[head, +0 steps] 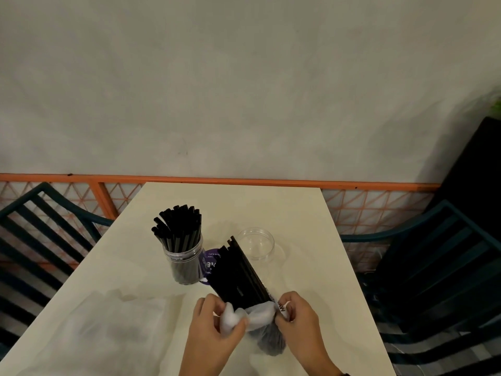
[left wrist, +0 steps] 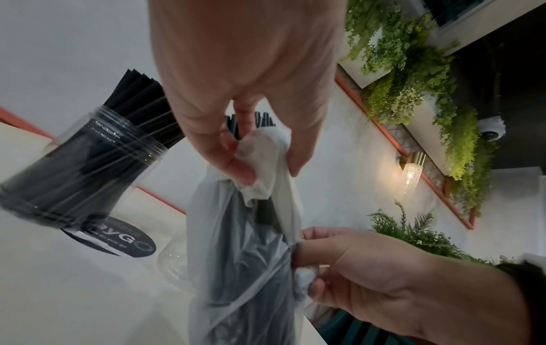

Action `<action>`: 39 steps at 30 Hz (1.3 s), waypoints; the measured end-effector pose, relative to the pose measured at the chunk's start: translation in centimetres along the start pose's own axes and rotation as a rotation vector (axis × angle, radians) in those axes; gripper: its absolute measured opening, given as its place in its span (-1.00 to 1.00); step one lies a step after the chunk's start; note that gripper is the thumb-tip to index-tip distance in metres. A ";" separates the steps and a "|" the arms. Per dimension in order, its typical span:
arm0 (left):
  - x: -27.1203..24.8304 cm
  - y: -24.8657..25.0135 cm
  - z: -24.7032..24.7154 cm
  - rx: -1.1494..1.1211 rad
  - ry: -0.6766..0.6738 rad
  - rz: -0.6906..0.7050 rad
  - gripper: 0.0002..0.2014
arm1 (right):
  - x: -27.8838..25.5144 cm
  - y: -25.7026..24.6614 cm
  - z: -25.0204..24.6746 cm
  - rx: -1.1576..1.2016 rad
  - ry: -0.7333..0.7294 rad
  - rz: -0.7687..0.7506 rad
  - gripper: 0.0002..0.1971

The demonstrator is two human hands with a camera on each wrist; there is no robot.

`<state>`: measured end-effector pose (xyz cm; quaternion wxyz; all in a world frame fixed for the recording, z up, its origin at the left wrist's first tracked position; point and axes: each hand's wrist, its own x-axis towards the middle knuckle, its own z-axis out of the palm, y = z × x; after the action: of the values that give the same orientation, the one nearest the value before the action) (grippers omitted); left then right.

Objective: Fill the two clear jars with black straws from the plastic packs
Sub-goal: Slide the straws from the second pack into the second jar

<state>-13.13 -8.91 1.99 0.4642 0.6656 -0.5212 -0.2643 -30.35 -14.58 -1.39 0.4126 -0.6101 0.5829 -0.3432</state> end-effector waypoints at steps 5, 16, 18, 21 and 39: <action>0.7 0.2 -0.1 0.035 0.087 0.036 -0.70 | -0.6 -1.3 -0.3 0.152 -0.153 0.005 -0.78; 0.2 0.2 1.0 -0.135 -0.041 0.217 -0.67 | -0.1 -1.1 -0.4 0.227 -0.051 0.040 -0.79; 0.6 0.7 0.9 -0.123 -0.017 0.201 -0.65 | -0.5 -1.4 -0.3 0.253 -0.095 0.031 -0.83; 1.0 1.0 1.0 -0.026 -0.032 0.241 -0.63 | -1.1 -1.5 -0.1 0.363 -0.256 0.071 -0.51; 4.0 8.3 0.0 0.402 0.045 0.557 -0.35 | 0.5 1.5 -1.6 0.195 -0.344 0.113 -0.18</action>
<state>-15.58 -12.85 9.92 0.3895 0.5815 -0.7142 -0.0046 -32.37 -15.19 -2.15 0.5817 -0.5831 0.5014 -0.2650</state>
